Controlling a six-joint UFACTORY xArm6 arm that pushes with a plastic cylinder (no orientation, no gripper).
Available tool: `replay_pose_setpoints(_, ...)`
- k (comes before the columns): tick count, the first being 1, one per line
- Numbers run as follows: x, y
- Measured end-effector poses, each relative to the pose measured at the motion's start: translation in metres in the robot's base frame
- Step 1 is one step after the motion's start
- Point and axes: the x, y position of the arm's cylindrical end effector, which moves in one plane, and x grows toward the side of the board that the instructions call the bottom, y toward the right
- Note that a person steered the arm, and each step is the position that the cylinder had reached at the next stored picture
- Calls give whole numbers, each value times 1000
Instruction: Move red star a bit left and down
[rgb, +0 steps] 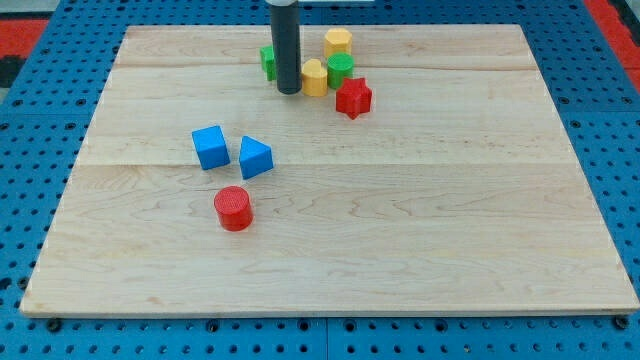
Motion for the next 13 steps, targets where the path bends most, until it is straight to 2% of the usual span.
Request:
replay_pose_setpoints(1, -14, -31)
replay_pose_setpoints(3, -21, -48)
replay_pose_setpoints(4, 16, -48)
replay_pose_setpoints(6, 40, -28)
replay_pose_setpoints(7, 87, 63)
replay_pose_setpoints(8, 74, 173)
replay_pose_setpoints(9, 34, 248)
replay_pose_setpoints(10, 2, 262)
replay_pose_setpoints(11, -30, 258)
replay_pose_setpoints(12, -49, 196)
replay_pose_setpoints(13, -25, 148)
